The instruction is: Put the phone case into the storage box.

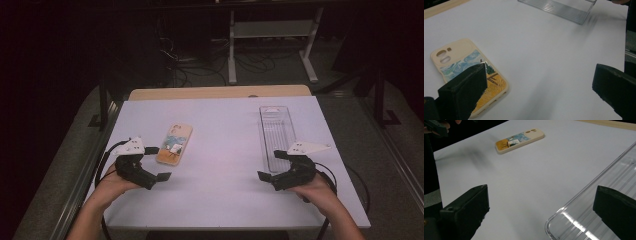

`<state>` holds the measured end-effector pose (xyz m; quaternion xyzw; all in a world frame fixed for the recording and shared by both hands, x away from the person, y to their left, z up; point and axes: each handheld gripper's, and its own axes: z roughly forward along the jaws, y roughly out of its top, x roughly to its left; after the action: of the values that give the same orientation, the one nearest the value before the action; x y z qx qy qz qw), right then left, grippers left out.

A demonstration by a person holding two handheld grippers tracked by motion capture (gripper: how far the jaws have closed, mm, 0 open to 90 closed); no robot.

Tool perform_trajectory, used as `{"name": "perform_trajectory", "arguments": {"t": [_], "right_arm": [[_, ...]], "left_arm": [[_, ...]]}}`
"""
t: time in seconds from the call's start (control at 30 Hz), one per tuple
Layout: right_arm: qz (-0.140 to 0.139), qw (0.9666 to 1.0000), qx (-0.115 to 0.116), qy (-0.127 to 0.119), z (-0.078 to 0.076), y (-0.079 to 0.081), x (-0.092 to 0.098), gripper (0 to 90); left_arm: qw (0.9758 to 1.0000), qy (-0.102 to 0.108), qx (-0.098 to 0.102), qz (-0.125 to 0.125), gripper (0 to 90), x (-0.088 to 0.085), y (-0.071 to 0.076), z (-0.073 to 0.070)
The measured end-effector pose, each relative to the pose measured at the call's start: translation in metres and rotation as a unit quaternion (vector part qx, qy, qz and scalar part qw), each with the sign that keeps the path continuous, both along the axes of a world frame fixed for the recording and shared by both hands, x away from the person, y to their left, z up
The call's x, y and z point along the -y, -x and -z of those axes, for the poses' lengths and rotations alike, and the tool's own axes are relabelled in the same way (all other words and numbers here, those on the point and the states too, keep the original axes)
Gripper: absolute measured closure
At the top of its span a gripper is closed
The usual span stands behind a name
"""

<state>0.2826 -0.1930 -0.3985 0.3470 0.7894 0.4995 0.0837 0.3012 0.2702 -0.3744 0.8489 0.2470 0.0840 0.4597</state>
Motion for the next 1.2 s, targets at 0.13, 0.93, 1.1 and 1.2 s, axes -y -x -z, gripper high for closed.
{"name": "perform_trajectory", "arguments": {"t": [0.13,0.93,1.1,1.2], "right_arm": [[0.0,1.0,-0.001,-0.001,0.0,0.0,0.001,0.1],[-0.001,1.0,0.001,-0.004,0.0,-0.001,0.0,0.1],[-0.001,1.0,0.001,-0.004,0.0,-0.001,0.0,0.1],[-0.003,1.0,0.0,-0.003,0.0,-0.001,0.0,0.1]], "left_arm": [[1.0,0.001,-0.001,-0.003,0.0,-0.001,-0.001,0.0],[0.9999,-0.007,-0.005,-0.01,0.0,0.001,-0.01,0.0],[0.9999,-0.008,-0.004,-0.009,0.0,0.004,-0.012,-0.001],[0.9999,-0.01,-0.003,-0.008,0.0,0.005,-0.015,-0.001]]}}
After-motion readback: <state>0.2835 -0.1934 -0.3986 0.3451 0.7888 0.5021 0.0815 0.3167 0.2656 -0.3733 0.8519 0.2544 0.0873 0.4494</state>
